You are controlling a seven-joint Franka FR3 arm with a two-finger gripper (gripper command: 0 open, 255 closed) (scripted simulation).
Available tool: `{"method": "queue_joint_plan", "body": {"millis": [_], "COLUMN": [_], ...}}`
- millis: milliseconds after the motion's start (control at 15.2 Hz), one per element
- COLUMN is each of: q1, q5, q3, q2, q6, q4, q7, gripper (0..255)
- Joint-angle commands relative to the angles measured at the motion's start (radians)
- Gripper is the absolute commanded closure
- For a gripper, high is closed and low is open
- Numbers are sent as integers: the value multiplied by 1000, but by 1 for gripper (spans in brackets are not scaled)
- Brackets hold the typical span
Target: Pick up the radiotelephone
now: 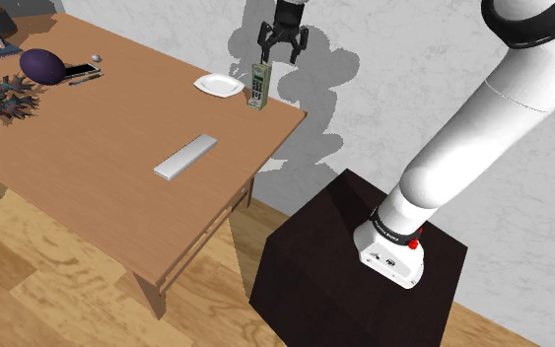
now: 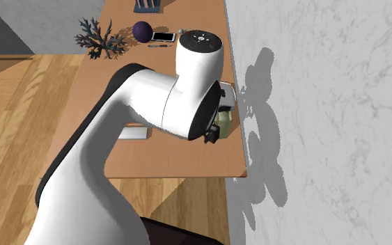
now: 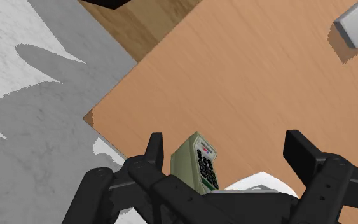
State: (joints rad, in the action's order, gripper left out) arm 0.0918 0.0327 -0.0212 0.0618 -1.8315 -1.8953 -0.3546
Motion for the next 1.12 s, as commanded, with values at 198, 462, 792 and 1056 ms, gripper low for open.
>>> {"method": "queue_joint_plan", "body": {"millis": [198,462,792,1056], "q1": [17,35,42,42], "q5": [20,43,54,55], "q3": [18,38,45,45], "q2": [-221,-399,-467,-472], "q6": [31,80,64,13], "q4": [229,437,482,436], "q7": [-108,-185,-209,-206], "gripper": [0,0,0,0]}}
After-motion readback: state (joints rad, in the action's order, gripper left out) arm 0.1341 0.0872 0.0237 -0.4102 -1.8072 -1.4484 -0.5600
